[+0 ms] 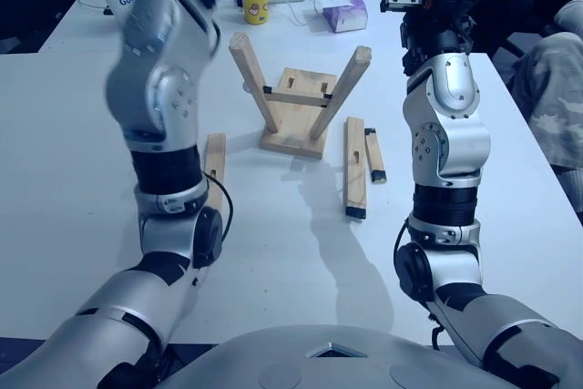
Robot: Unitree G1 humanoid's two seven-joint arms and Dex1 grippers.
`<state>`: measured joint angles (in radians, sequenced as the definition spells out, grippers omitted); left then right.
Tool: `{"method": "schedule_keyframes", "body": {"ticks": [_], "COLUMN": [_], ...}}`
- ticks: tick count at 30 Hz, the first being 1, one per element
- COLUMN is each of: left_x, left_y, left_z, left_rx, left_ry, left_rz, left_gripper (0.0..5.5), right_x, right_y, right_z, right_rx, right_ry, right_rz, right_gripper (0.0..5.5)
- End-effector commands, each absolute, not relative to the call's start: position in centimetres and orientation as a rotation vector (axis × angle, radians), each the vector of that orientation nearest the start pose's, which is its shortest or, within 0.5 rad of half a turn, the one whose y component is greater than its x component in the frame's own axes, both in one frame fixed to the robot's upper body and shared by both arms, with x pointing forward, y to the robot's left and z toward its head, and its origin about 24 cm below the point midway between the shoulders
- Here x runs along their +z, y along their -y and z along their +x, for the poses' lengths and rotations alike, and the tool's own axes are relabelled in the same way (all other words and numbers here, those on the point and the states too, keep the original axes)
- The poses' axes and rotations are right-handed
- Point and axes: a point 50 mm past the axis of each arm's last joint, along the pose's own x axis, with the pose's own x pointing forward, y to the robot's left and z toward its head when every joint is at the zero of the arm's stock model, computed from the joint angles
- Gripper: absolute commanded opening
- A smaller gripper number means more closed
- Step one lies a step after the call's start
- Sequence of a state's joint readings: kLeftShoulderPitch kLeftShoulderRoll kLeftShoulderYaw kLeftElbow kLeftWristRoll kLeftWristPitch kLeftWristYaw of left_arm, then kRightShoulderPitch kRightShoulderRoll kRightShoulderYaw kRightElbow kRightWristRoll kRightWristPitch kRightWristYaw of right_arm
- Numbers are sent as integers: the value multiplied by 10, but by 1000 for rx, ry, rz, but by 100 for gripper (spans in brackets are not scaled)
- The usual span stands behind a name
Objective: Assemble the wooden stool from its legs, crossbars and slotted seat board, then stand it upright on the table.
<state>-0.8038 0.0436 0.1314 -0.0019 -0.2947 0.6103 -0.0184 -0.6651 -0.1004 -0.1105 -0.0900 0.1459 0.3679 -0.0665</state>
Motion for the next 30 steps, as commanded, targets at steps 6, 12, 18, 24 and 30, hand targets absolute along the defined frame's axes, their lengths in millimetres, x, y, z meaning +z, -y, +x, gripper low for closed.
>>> {"method": "schedule_keyframes", "body": {"ticks": [6,12,18,24,30], "left_x": [184,279,251,142,108], "left_y": [-98,-122,-169,-203,-155], "left_z": [352,330,336,340,342], "left_rx": [-343,-315,-149,24,-168], "left_ry": [96,461,362,-20,-47], "left_rz": [-269,-509,-355,-59,84], "left_gripper": [1,1,1,1,1], "right_x": [215,195,155,108,97], "right_y": [136,146,178,175,160], "right_z": [330,334,333,317,310], "right_rx": [70,-15,-247,-228,-138], "right_ry": [333,214,2,-185,-215], "right_rz": [75,86,205,121,48], "right_gripper": [0,0,0,0,0]}}
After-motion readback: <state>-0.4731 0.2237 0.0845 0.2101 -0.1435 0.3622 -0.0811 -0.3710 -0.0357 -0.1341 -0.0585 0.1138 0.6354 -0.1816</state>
